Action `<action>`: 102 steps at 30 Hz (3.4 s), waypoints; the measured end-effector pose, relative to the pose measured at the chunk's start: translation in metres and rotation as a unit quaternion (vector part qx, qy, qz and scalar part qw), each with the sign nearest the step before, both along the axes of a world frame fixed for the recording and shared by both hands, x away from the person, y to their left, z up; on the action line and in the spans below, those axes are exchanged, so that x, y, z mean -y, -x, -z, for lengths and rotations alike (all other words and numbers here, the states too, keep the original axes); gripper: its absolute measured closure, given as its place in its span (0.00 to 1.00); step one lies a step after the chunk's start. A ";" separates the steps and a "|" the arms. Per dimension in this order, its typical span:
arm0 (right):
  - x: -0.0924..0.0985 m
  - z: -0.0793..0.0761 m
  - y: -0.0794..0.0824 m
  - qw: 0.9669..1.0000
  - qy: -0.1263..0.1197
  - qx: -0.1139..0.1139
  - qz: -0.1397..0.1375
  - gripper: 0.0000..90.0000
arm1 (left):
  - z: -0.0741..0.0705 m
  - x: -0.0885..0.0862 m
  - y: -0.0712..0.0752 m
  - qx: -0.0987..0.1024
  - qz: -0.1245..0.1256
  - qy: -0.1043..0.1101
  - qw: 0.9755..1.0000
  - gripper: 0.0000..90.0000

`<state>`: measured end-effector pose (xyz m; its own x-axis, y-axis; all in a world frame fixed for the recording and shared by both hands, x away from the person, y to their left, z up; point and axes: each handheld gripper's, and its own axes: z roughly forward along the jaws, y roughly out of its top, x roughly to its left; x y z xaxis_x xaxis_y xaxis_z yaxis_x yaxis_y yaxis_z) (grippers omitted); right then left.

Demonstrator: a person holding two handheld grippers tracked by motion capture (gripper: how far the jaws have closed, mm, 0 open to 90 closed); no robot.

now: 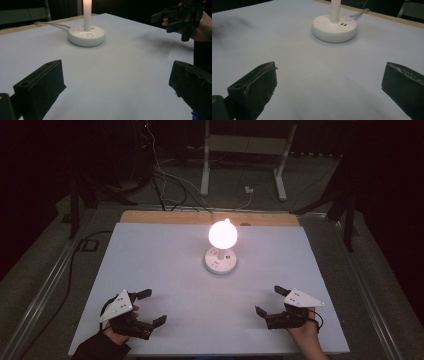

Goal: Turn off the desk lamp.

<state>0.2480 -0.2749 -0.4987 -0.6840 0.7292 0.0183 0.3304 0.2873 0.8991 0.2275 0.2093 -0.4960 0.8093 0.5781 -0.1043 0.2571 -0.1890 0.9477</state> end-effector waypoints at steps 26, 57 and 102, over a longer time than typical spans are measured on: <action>0.005 0.005 -0.001 1.000 0.018 -0.013 0.005 0.00 | -0.001 0.001 0.000 0.004 0.000 0.008 1.000 0.01; -0.009 -0.026 -0.005 0.999 0.032 0.008 -0.003 0.00 | -0.001 0.001 0.003 0.004 0.007 0.008 1.000 0.01; -0.055 -0.041 -0.057 1.000 0.010 -0.005 -0.021 0.00 | -0.002 0.001 0.004 0.003 0.005 0.005 1.000 0.01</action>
